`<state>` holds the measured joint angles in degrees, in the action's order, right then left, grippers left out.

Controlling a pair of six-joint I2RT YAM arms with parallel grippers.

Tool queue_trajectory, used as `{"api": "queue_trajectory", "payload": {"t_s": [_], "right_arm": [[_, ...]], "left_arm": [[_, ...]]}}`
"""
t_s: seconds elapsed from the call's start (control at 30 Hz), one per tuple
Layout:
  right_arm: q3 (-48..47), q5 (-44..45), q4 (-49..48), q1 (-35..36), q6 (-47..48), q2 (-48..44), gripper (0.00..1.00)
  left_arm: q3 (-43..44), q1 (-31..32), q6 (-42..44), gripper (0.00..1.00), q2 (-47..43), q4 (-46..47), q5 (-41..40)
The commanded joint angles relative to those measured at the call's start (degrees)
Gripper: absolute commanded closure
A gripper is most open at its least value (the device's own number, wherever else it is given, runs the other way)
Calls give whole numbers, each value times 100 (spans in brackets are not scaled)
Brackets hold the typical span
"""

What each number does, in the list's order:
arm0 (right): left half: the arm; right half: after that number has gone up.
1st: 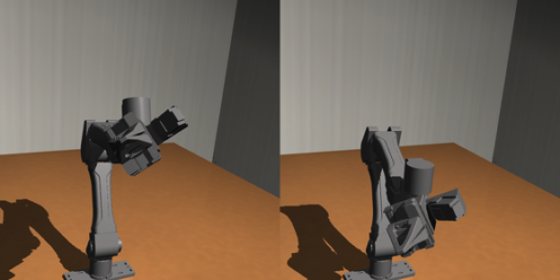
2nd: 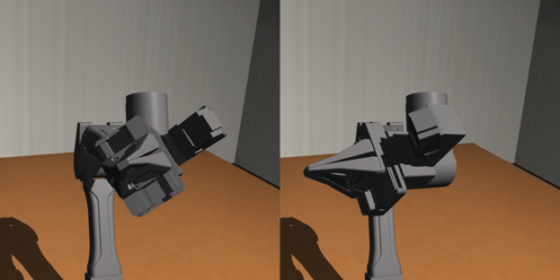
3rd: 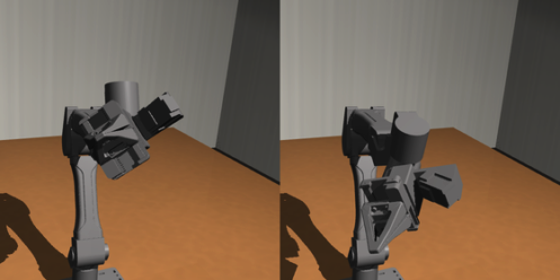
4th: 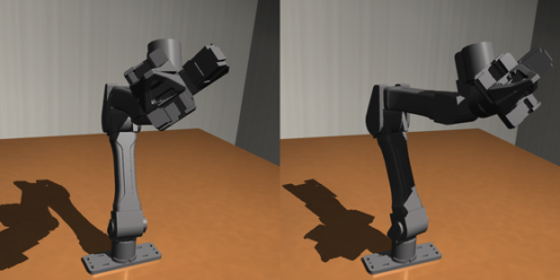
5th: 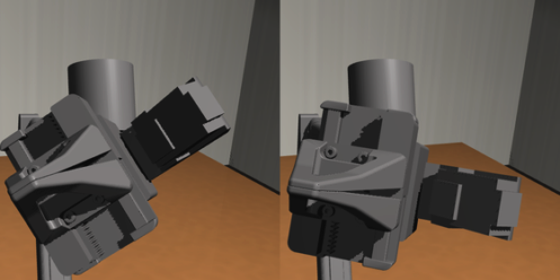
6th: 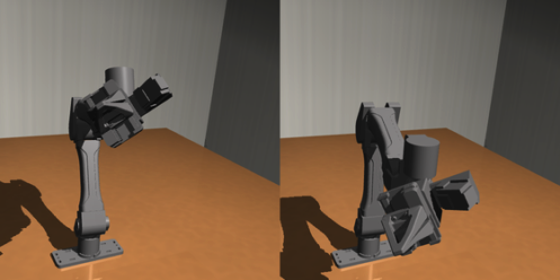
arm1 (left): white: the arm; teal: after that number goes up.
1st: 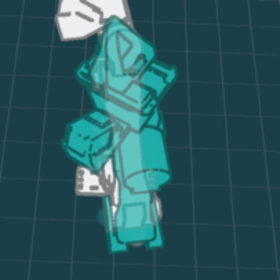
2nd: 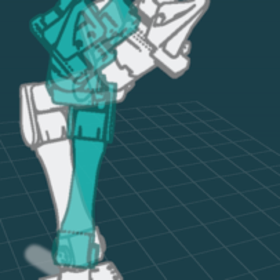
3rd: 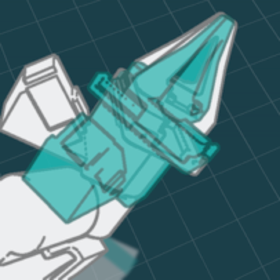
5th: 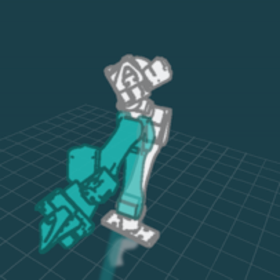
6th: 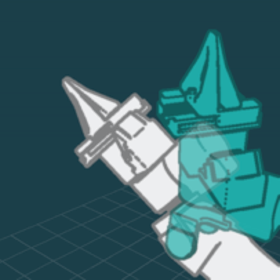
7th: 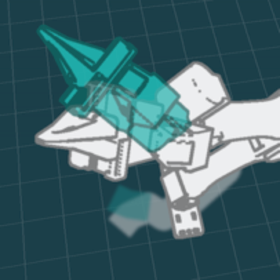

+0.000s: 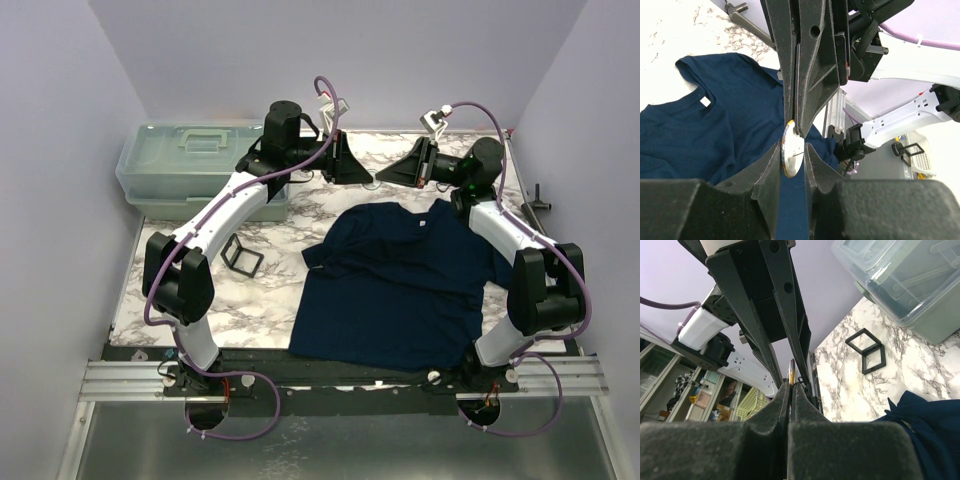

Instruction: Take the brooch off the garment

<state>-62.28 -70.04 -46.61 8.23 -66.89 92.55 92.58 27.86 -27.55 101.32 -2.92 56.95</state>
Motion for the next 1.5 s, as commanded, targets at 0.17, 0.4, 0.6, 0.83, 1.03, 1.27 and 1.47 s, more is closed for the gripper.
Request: {"api": "queue_trajectory", "payload": {"t_s": [0.17, 0.4, 0.6, 0.83, 1.03, 1.27, 1.47], "right_arm": [[-67, 51, 8, -19, 35, -97, 100], [-65, 52, -9, -19, 25, -106, 100], [-66, 50, -20, -15, 27, -106, 99], [-57, 51, -36, -18, 18, -106, 99], [-61, 34, -39, -19, 27, -111, 99], [-4, 7, -51, -14, 80, -129, 99], [12, -32, 94, -17, 260, -174, 99]], "left_arm": [[226, 33, 22, 75, 107, -130, -371], [243, 44, 56, 80, 116, -181, -551], [281, 53, 145, 82, 130, -315, -698], [284, 80, 230, 84, 128, -341, -713], [235, 79, 435, 84, 73, -460, -625], [251, 80, 644, 84, 27, -627, -360], [235, 53, 760, 81, -43, -710, -55]]}}
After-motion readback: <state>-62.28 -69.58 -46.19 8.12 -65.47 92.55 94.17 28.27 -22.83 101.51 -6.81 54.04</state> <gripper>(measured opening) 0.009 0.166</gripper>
